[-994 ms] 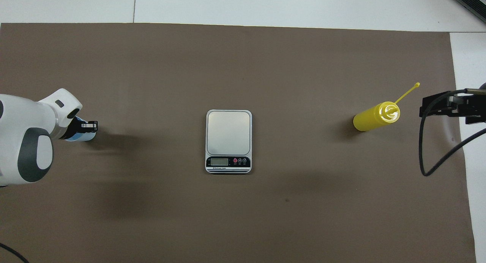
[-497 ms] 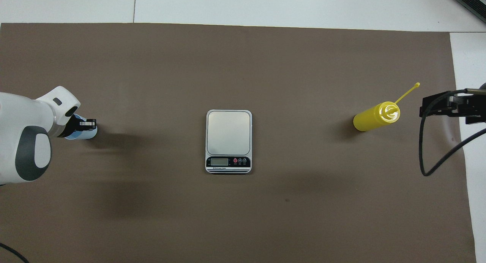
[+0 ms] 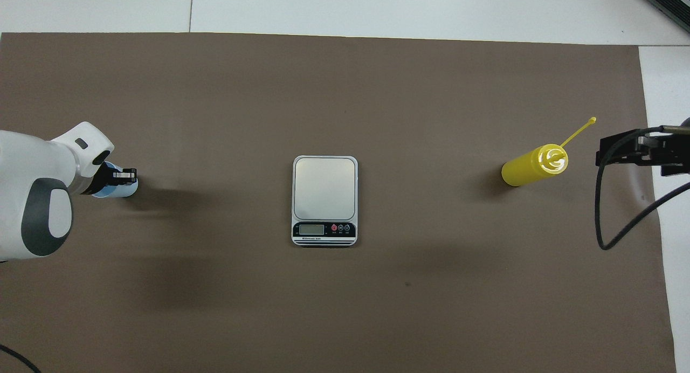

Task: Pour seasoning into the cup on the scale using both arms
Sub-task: 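Lower the left gripper onto the light-blue cup and grasp it, then carry the blue cup with the left gripper and set it on the scale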

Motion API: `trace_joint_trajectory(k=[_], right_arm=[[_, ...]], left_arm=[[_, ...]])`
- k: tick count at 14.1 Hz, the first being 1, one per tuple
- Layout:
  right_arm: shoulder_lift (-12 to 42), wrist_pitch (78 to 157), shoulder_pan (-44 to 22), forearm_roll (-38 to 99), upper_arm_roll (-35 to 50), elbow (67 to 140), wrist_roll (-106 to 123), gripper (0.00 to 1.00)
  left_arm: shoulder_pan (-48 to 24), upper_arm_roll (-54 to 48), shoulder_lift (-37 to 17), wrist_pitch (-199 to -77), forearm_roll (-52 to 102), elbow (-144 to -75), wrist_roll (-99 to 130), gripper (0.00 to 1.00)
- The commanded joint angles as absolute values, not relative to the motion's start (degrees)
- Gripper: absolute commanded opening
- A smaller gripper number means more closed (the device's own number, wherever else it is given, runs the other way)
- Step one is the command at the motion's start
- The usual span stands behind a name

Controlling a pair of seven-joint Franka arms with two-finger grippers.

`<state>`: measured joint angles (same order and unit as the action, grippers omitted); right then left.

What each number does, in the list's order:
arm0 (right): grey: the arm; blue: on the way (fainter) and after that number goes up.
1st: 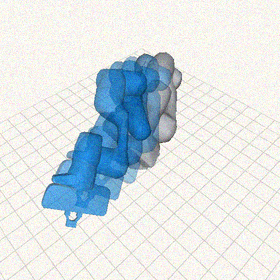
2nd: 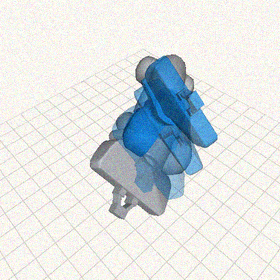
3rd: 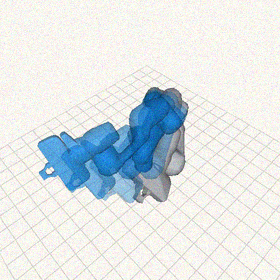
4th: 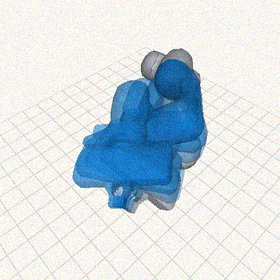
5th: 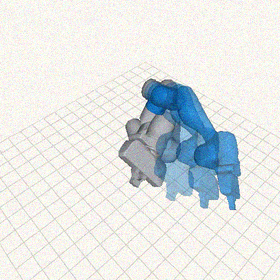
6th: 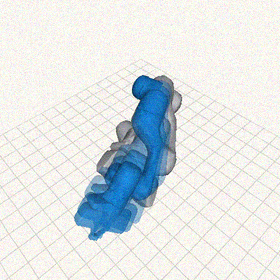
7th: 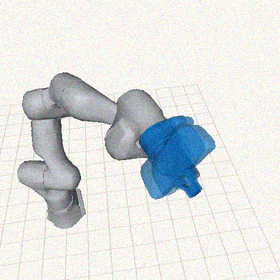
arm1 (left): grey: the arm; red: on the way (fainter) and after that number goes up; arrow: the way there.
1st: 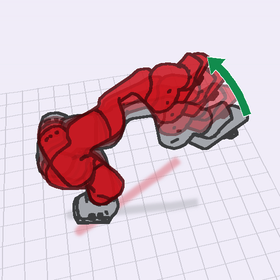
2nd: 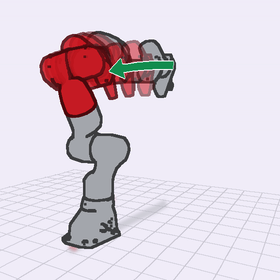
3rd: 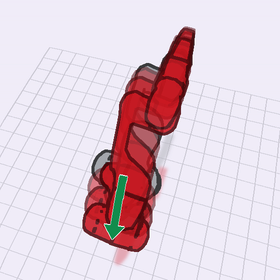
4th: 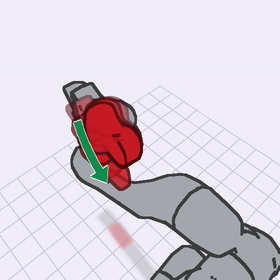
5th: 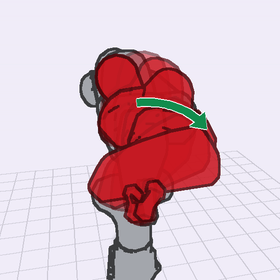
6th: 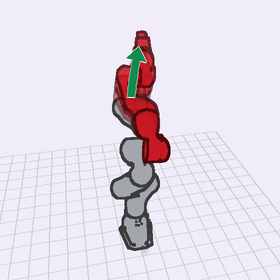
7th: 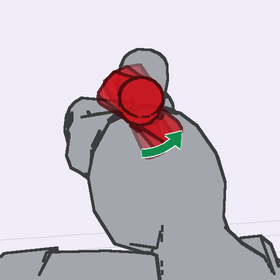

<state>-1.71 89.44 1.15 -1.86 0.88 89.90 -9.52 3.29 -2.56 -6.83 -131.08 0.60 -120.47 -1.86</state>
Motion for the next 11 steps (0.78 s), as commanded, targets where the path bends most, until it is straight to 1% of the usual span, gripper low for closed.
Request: trace_joint_trajectory(k=[1, 4, 6, 11], right_arm=[[-2.46, 88.42, 1.67, -1.23, 0.97, 90.26, -8.61, 1.00], [-2.46, 88.42, 1.67, -1.23, 1.05, 90.26, -8.61, 1.00], [-2.46, 88.42, 1.67, -1.23, 1.05, 90.26, -8.61, 1.00], [-2.55, 88.42, 1.67, -1.23, 1.05, 90.26, -8.61, 1.00]], left_arm=[[1.59, -2.46, -8.96, -127.54, 1.76, -115.77, 1.48, 0.00], [-1.57, -2.46, -10.45, -122.45, 1.76, -110.32, 7.27, 0.00], [-4.03, -2.46, -10.90, -119.63, 1.76, -107.85, 11.49, 0.00], [-11.23, -2.46, -10.81, -117.77, 1.49, -106.70, 24.06, 0.00]])
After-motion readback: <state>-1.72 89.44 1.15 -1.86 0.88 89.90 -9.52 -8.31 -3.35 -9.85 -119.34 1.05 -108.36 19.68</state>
